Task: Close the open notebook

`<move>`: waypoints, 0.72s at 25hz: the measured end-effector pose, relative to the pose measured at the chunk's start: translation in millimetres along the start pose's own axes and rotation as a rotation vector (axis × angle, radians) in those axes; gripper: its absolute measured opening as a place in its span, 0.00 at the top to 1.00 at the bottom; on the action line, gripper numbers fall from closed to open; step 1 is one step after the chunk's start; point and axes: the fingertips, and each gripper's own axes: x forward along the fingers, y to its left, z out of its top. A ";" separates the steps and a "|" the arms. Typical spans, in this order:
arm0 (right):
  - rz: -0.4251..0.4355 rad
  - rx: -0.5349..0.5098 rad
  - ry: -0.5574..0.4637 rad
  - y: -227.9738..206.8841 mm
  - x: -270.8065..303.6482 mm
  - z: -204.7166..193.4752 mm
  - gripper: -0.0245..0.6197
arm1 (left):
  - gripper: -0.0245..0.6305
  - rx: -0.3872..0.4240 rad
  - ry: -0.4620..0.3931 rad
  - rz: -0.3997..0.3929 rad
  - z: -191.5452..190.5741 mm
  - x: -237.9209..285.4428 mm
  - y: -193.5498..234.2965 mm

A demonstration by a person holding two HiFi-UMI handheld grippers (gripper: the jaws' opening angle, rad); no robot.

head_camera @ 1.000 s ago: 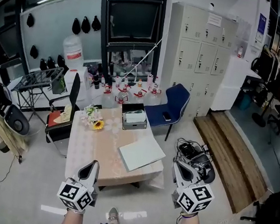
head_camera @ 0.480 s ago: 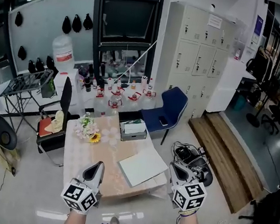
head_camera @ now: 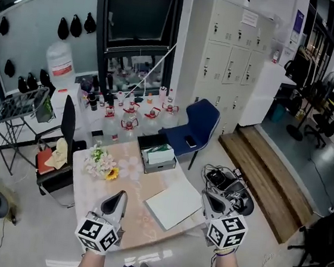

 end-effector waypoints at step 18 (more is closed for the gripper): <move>0.017 0.007 0.005 -12.8 44.1 -2.2 0.96 | 0.94 -0.019 0.019 -0.027 -16.6 37.7 14.9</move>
